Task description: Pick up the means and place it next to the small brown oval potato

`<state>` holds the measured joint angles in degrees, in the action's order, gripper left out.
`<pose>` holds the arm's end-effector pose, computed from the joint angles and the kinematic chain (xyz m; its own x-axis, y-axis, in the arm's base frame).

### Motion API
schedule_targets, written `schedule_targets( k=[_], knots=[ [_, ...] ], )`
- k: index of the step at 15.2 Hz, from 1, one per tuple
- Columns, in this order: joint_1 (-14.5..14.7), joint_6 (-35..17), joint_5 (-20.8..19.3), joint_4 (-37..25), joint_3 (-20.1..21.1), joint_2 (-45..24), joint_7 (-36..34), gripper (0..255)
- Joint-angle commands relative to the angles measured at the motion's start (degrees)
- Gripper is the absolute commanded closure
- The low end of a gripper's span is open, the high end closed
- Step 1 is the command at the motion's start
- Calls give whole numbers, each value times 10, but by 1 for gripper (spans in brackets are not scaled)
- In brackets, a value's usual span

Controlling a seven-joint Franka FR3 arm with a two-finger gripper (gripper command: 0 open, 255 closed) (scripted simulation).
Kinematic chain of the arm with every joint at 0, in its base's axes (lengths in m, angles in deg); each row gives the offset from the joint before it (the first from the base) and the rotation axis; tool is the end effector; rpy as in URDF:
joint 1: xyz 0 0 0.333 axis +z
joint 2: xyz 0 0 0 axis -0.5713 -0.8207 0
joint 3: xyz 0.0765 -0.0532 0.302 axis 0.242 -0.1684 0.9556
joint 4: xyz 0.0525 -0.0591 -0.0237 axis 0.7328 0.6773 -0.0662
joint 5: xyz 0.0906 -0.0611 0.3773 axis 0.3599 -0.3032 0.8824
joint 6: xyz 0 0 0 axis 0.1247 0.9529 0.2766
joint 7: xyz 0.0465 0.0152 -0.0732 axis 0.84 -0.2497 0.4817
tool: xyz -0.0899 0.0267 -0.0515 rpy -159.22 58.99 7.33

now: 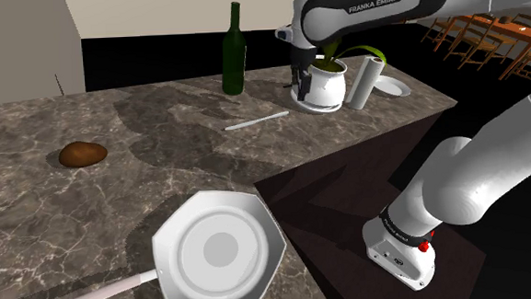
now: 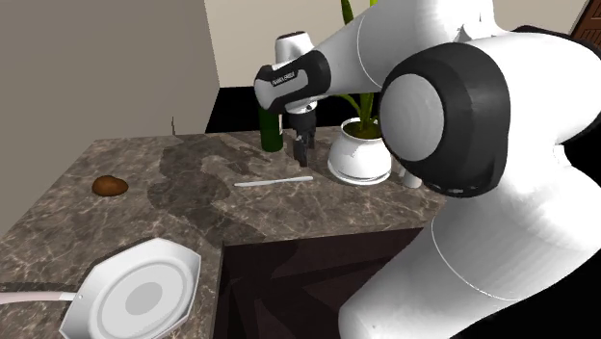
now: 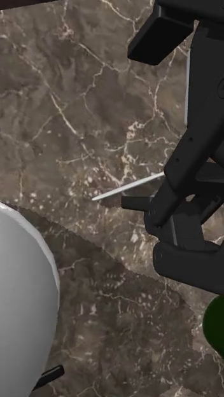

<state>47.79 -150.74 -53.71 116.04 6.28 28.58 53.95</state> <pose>0.4841 0.0410 0.4574 0.5284 0.8410 -0.1160 0.8489 -0.5247 0.0628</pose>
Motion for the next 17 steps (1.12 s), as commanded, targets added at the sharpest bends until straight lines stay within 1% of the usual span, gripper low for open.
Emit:
schedule_targets(
  k=[1,8,15,17],
  knots=[
    [11,-27,2,-17,4,-44,34,0],
    [39,-94,2,-65,27,-158,143,0],
    [34,-145,-2,-41,24,-185,141,0],
    [34,-149,-2,-39,23,-187,141,0]
  ],
)
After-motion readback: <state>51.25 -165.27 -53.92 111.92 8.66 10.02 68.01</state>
